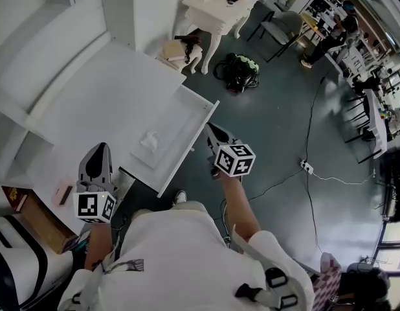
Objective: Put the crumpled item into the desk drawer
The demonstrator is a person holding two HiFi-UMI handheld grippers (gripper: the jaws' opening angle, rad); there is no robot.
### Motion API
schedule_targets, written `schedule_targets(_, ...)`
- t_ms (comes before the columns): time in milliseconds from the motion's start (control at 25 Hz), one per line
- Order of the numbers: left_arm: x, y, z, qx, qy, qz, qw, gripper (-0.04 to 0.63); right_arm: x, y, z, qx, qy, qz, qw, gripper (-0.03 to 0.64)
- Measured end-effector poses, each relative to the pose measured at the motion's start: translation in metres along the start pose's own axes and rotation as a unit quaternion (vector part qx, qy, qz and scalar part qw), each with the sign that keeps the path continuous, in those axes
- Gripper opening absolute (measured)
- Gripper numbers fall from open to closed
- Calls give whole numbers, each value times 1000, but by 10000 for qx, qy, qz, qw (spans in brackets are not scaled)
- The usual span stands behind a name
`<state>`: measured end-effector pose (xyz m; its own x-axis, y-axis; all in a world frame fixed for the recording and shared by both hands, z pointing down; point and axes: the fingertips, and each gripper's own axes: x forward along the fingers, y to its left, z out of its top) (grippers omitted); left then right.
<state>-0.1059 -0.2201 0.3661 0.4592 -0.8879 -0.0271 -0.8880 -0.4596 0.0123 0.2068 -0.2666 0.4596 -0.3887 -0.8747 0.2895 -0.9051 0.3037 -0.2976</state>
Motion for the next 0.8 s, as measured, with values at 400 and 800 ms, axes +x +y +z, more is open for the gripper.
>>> schedule_targets(400, 27, 3, 47, -258, -432, 55, 9987, 17, -30, 13, 106, -656, -1110, 289, 9912, 10)
schedule_targets(800, 8, 32, 80, -193, -825, 721, 9938, 17, -57, 26, 174, -1303, -1895, 455, 9721, 11)
